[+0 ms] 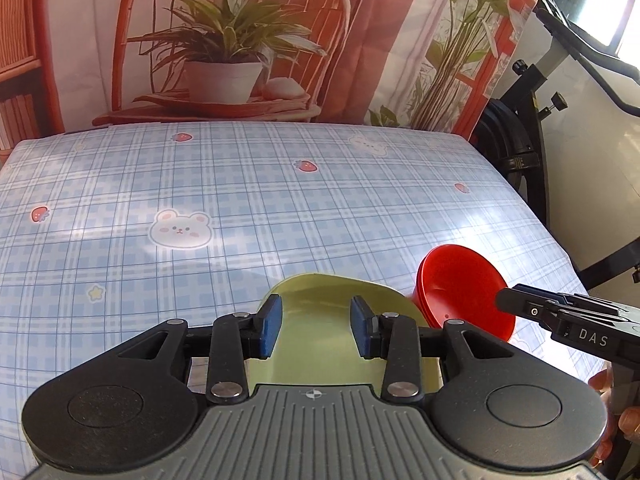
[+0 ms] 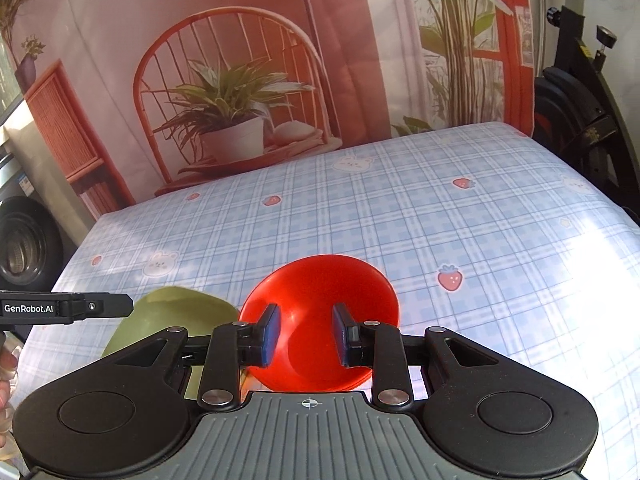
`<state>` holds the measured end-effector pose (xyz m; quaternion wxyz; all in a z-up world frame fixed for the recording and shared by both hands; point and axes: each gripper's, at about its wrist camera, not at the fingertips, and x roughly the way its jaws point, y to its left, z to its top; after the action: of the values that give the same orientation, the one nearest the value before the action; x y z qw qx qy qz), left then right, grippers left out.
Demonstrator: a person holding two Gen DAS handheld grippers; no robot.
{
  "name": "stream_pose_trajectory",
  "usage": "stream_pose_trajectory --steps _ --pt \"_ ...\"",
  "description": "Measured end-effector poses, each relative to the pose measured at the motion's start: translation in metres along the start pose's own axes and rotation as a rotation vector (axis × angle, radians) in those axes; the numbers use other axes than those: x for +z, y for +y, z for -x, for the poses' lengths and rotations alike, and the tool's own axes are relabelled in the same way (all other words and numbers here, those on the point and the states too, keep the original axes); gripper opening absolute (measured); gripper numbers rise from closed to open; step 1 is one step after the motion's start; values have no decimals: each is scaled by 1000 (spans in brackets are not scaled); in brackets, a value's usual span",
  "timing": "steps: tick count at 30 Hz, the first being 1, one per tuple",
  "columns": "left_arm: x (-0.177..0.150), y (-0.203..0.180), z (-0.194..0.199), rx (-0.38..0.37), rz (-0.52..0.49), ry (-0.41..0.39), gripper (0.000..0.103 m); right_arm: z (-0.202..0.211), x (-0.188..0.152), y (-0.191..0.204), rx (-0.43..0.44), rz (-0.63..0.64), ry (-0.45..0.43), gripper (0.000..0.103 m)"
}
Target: Organize plates and bowls
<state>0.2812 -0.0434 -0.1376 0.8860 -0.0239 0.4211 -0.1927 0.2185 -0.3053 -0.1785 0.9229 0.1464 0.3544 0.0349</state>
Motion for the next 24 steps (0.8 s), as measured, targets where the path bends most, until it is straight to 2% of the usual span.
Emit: stream_pose_trajectory --steps 4,9,12,15,24 --pt "4 -24 -15 -28 -50 15 39 -3 -4 -16 -50 -27 -13 31" --pt "5 -51 -35 -69 -100 45 39 -8 -12 -31 -65 -62 -8 31" --pt "7 -62 -44 -81 -123 52 39 -13 -19 -39 -53 -86 11 30" --pt "9 -69 -52 -87 -135 63 39 -20 -25 -47 -17 -131 28 22" --pt "6 -79 -68 -91 -162 108 39 -23 -31 -61 47 -201 7 21"
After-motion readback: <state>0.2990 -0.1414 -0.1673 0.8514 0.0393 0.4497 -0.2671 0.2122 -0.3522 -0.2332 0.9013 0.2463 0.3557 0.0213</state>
